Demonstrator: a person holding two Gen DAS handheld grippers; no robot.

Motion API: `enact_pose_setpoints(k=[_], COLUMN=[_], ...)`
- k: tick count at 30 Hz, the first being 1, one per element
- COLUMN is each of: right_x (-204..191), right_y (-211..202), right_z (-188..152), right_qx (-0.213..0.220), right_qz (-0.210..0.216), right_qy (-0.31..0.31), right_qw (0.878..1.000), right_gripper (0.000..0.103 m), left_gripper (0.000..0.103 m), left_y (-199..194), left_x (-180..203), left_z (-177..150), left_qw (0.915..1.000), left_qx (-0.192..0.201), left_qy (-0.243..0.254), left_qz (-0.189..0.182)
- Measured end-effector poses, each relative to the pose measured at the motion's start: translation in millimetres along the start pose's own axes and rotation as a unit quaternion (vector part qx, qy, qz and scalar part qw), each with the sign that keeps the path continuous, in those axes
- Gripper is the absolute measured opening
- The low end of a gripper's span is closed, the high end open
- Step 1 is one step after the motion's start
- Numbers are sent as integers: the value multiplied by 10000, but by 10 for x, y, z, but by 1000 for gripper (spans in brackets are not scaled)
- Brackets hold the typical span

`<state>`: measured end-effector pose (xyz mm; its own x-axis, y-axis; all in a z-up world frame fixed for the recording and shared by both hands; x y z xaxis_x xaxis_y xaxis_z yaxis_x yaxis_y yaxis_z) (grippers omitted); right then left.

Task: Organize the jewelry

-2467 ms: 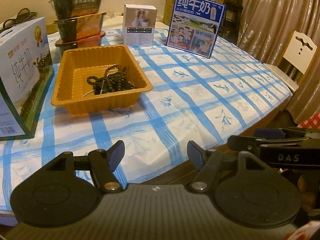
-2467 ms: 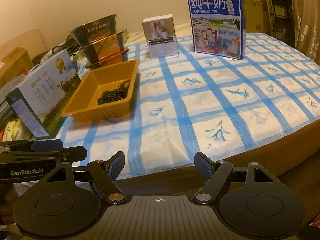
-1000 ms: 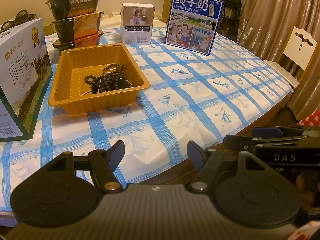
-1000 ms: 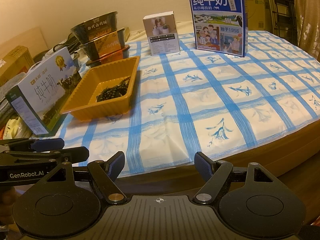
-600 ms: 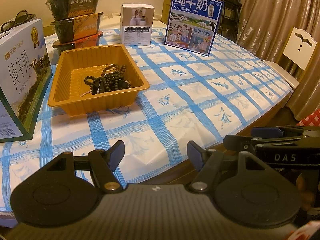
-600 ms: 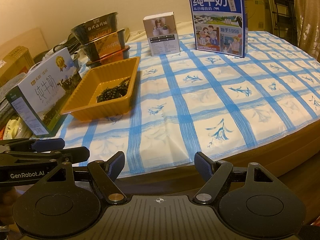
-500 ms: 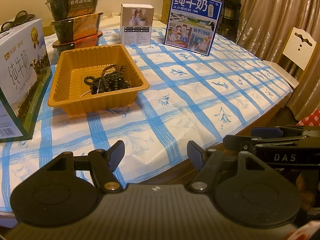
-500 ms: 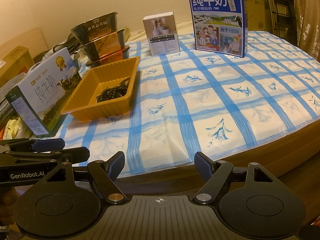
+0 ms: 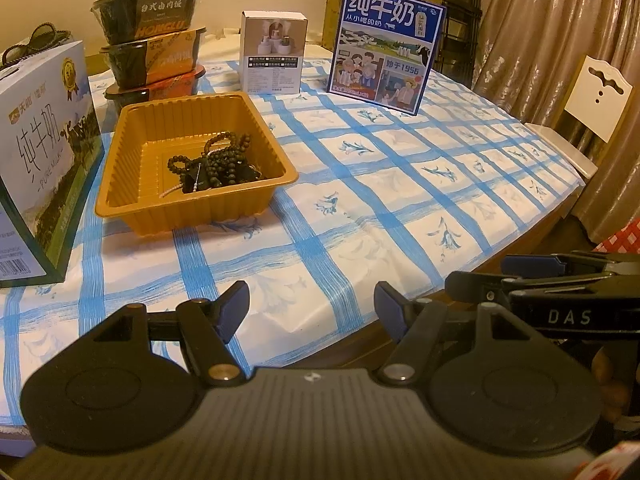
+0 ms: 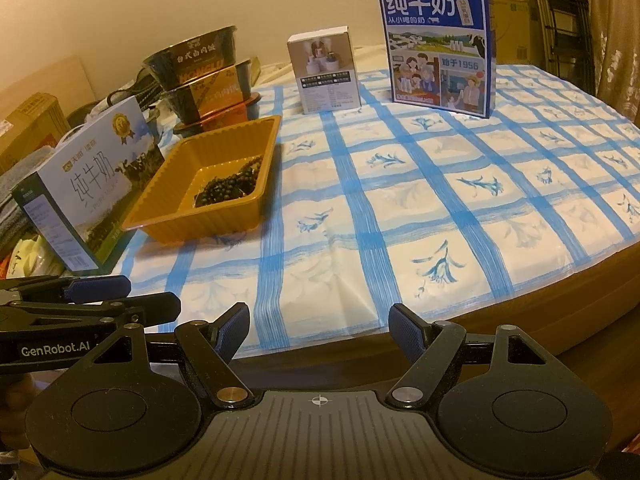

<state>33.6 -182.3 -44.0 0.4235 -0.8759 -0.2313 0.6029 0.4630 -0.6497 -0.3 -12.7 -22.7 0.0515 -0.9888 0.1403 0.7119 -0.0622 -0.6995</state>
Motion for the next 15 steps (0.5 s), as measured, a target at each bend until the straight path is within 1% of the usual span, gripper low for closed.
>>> enact_pose_setpoints(k=[15], right_x=[-18], right_y=[-10], right_z=[15], right_qx=[15], right_qz=[-1], right_qy=[-1], right_qw=[10000], right_gripper=[76], left_gripper=[67], left_y=[-5], left_x=[-5], left_z=[6], left_qw=[10000], left_qx=[21], left_qy=[1], left_qz=[-9])
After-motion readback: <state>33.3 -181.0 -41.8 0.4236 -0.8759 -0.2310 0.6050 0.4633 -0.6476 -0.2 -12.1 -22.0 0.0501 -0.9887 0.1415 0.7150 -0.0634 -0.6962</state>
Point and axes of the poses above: each gripper's, at about its wrist camera, not at the fingertips, and y roughly the way its jaws point, x to its right, z to its top, the point moved 4 cm from there along y, roughly the way its jaws point, and after that the axes turned 2 degrees about -y, right-handed, at the moved point
